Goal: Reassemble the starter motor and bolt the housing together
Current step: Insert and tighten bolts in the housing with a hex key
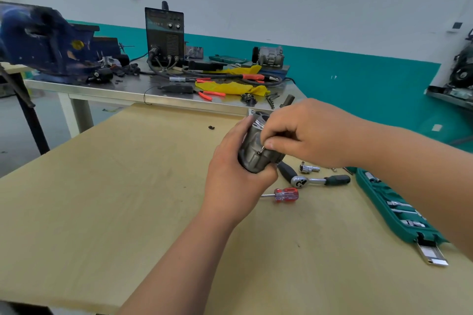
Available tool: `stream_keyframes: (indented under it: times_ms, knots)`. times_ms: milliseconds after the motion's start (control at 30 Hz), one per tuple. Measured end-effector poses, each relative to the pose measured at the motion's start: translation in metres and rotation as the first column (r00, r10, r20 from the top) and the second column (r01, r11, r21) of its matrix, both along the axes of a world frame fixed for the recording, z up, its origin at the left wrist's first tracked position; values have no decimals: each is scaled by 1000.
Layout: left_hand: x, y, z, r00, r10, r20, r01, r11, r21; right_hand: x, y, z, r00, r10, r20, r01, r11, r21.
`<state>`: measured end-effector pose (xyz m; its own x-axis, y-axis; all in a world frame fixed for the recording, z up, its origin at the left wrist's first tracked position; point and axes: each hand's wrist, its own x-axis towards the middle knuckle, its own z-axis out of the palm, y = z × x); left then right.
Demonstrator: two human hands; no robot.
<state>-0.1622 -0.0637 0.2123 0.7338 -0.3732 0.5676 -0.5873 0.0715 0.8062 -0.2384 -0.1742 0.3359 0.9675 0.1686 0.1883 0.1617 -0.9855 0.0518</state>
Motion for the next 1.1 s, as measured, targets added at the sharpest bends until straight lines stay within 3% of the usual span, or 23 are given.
stream_keyframes:
  times_ms: [233, 400, 567, 733, 933, 1000, 1100]
  knots:
    - [8, 6, 5, 988, -156, -14, 157, 986, 47, 2, -2, 6, 992, 121, -18, -122, 976, -181]
    - [10, 7, 6, 983, -179, -33, 181, 983, 45, -3, -1, 0, 984, 173, 51, -160, 969, -188]
    - [7, 6, 3, 991, -132, -30, 132, 991, 13, -3, 10, -1, 997, 57, 56, -47, 984, -172]
    - [-3, -3, -2, 999, 36, 3, -36, 999, -38, 0, 27, 4, 986, -162, 33, 164, 984, -68]
    - [-21, -18, -5, 974, 223, 47, -222, 975, -24, 8, 33, 6, 879, -450, -155, 474, 860, 192]
    - [-22, -18, -5, 970, 238, 48, -237, 971, -34, 6, 30, 7, 881, -439, -178, 469, 863, 189]
    - [-20, -15, -6, 977, 206, 49, -205, 978, -31, 0, 22, 11, 949, -293, -116, 299, 953, 41]
